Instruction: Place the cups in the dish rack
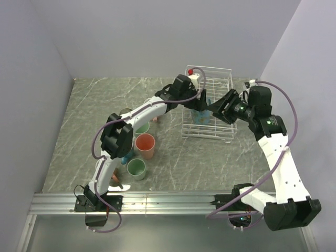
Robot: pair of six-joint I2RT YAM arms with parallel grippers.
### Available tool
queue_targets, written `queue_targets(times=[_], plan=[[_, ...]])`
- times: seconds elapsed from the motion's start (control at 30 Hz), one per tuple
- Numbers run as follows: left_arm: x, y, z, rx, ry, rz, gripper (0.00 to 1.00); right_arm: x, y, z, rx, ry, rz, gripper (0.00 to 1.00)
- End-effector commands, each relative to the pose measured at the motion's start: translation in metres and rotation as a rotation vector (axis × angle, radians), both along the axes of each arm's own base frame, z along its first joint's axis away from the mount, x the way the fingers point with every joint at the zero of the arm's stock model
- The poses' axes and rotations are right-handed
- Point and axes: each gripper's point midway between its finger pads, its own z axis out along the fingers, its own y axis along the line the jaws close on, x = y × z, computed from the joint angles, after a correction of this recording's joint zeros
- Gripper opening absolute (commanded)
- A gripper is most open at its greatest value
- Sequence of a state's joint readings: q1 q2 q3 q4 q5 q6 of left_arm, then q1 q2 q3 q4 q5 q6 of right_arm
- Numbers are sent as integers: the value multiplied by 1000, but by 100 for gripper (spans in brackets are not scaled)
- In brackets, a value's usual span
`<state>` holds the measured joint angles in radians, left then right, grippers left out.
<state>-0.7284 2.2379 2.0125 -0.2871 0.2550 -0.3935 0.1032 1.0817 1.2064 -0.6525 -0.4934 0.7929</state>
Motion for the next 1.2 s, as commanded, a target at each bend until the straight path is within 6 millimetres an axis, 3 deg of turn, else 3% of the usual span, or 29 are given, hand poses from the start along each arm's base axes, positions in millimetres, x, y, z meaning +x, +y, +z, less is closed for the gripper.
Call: queue_targets(times=[0.0, 0.17, 0.37, 0.6, 0.7, 0.73, 0.8, 0.83, 0.97, 1.17], plan=[[-15, 6, 53, 54, -168, 34, 0, -9, -12, 27, -28, -71, -35, 57], [-29, 14, 50, 106, -196, 79, 0, -23, -15, 36, -31, -95, -34, 57], [-43, 30, 48, 216, -257, 128, 0, -37, -13, 27, -25, -85, -14, 56], [-56, 43, 32, 333, -267, 174, 1, -47, -11, 24, -20, -82, 6, 56], [-61, 47, 25, 334, -237, 190, 21, -49, -9, 24, -22, -85, 14, 56], [-62, 47, 24, 333, -228, 190, 36, -50, -8, 24, -21, -86, 18, 56], [-65, 50, 22, 341, -213, 197, 50, -52, -7, 22, -23, -83, 23, 56], [-66, 50, 21, 341, -209, 198, 62, -53, -7, 21, -26, -83, 26, 56], [-69, 55, 39, 311, -218, 230, 78, -57, -7, 19, -35, -88, 31, 56], [-65, 63, 101, 236, -270, 303, 95, -60, -4, 17, -46, -92, 44, 56]])
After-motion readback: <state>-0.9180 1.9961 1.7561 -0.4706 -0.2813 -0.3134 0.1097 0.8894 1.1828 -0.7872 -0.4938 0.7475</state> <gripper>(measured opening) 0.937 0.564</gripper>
